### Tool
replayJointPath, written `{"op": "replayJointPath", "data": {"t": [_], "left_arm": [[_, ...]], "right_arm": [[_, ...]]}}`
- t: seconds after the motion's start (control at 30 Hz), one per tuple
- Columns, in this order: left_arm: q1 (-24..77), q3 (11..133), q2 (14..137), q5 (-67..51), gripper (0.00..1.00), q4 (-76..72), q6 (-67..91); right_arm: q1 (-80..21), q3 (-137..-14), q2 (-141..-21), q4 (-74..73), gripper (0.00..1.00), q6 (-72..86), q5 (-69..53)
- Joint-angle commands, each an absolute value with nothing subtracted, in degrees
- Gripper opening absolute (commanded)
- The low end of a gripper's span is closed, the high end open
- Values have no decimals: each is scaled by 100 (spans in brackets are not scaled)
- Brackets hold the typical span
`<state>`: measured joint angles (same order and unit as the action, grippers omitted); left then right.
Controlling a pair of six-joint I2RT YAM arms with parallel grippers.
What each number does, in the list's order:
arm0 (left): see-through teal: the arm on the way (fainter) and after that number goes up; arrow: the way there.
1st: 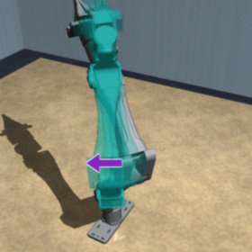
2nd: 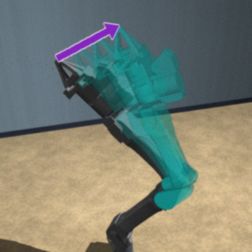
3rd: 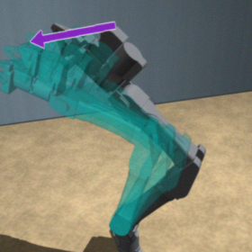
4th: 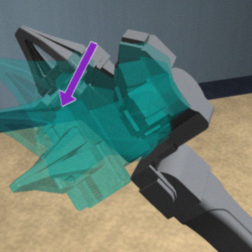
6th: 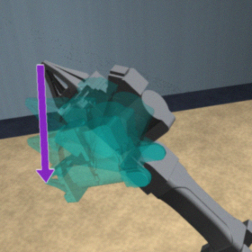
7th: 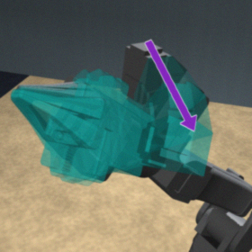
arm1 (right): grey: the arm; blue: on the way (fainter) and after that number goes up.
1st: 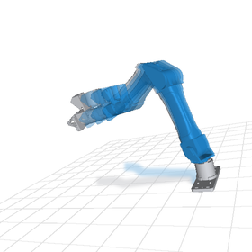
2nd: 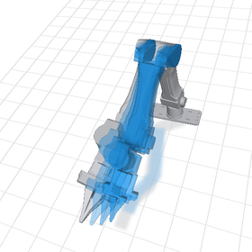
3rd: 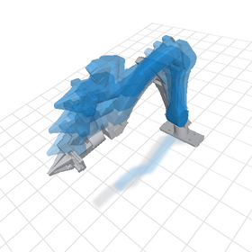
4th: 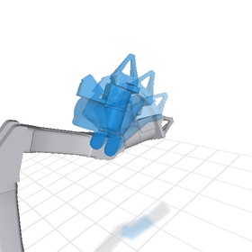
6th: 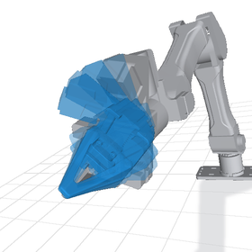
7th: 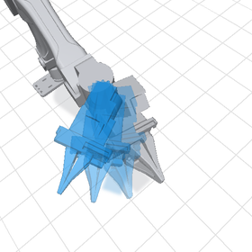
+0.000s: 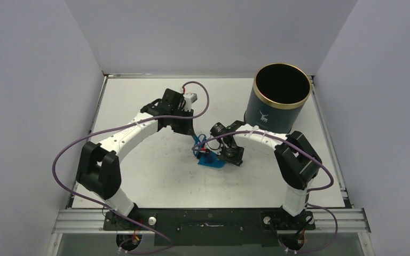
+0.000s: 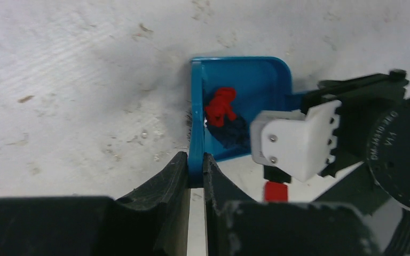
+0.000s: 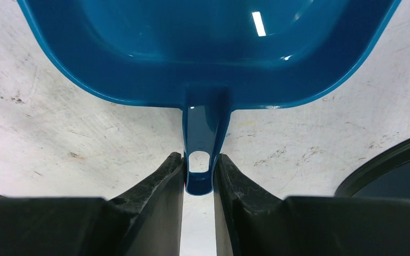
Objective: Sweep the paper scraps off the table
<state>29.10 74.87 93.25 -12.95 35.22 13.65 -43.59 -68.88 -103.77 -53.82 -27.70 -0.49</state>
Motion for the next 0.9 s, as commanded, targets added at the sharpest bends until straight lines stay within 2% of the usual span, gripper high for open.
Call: {"op": "replayJointPath", "data": {"t": [0.0,0.23,0.5,0.87], "left_arm": [[3036,7336,9312,-2760,0,3034,1868],[3026,7418,8988,-2917,0,2842,2178],[3017,7757,8369,-2426,0,3353,2027],[2904,8247,7286,-1465,0,3860,2027]], "right_arm": [[-4386,-7090,-10374,-5408,5,-2679,-204],[-4313,-6649,-9771,-5228,5,-2674,-255],[-3844,-5933,-8489,-4958,5,-2768,-446],[-3487,-5938,-7225,-5341,5,-2845,-690]]}}
